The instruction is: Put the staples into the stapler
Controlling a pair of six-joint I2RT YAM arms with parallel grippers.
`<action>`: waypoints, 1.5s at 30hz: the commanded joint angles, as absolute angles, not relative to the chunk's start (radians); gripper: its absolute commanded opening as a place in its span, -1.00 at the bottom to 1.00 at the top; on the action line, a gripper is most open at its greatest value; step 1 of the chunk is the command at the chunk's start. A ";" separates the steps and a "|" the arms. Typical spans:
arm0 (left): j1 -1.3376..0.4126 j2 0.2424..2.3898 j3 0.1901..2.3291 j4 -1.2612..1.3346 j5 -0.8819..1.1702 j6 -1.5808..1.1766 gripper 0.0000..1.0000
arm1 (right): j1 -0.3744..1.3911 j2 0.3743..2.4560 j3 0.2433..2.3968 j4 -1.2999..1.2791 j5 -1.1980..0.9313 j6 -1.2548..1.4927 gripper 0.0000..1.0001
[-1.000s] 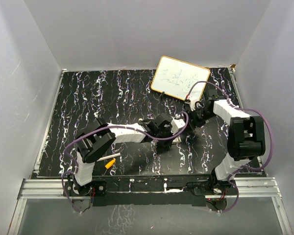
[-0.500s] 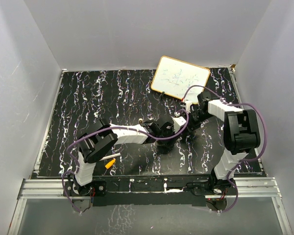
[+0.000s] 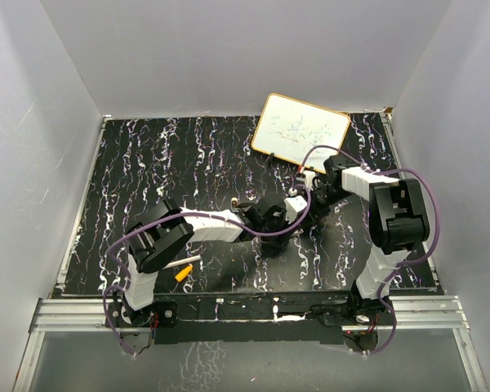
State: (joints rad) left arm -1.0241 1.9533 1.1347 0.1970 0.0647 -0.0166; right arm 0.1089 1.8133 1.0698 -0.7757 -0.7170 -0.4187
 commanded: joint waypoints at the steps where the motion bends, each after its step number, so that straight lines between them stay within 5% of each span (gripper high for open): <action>1: -1.027 1.908 1.105 0.150 0.104 -0.018 0.02 | 0.125 1.838 1.091 -0.770 -0.718 -0.423 -0.27; 24: -1.025 1.949 1.158 0.138 0.136 0.051 0.19 | 0.127 1.845 1.134 -0.782 -0.712 -0.425 -0.84; 45: -1.025 1.968 1.235 0.129 0.092 0.116 0.59 | 0.151 1.808 1.173 -0.839 -0.635 -0.414 -0.84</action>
